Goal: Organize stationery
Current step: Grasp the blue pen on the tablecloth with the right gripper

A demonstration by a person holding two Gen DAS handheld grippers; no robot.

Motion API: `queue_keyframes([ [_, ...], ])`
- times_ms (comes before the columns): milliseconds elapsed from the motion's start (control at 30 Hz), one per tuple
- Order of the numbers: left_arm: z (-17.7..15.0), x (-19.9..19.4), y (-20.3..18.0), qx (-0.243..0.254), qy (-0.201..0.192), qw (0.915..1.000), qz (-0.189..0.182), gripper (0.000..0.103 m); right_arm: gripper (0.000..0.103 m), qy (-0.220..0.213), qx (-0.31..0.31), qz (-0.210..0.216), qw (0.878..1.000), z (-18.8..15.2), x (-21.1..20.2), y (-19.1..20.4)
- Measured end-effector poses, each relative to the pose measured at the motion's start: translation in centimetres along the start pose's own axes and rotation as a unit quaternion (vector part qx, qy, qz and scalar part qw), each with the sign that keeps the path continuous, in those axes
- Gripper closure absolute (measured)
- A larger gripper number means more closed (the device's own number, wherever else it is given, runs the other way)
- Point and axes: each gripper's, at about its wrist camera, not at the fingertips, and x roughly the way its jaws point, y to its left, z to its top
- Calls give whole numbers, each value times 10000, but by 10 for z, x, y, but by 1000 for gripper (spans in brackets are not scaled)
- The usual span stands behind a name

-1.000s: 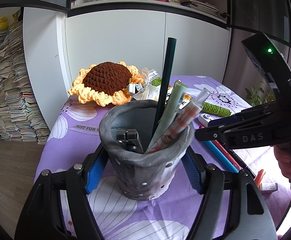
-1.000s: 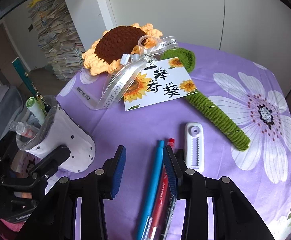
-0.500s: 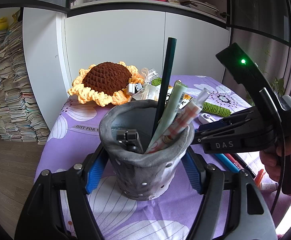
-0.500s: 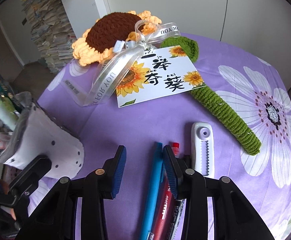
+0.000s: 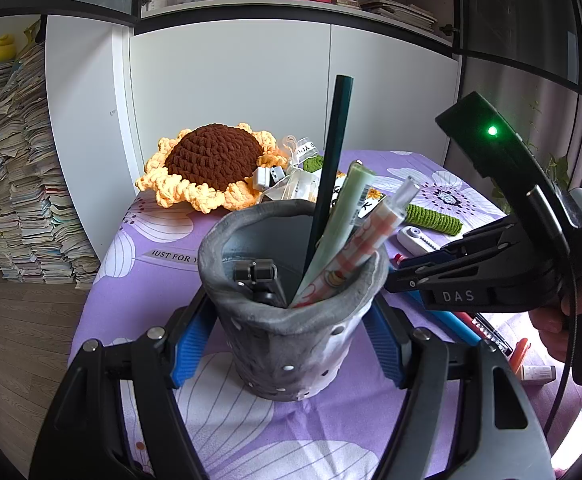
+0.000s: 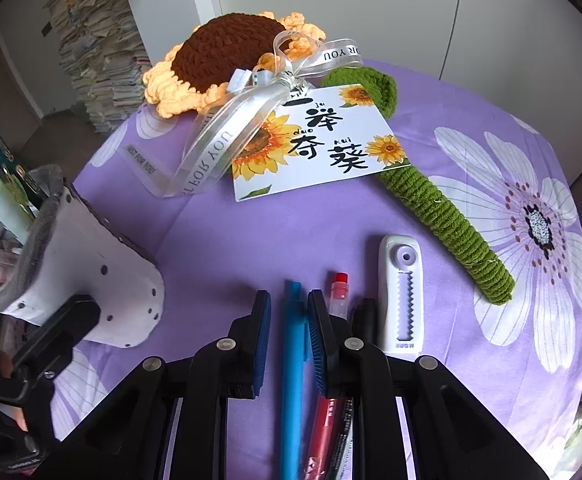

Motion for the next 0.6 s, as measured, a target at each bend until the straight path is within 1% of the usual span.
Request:
queue_keyframes([
  [167,0,0,0,-1,0,10000,-2,33,83,59,-95,-11,9999,0,2,2],
  [200,0,0,0,-1,-1,10000,-2,33,88,59,-93,12,9999,1,2,2],
  [300,0,0,0,0,0,10000,-2,33,88,28,-45,133,9999,1,0,2],
  [433,0,0,0,2,0,10000,-1,33,88,-221,167,391,9989,2,-16,-3],
  [600,0,0,0,1,1,10000,-2,33,88,-742,222,444,9960,1,-53,-4],
])
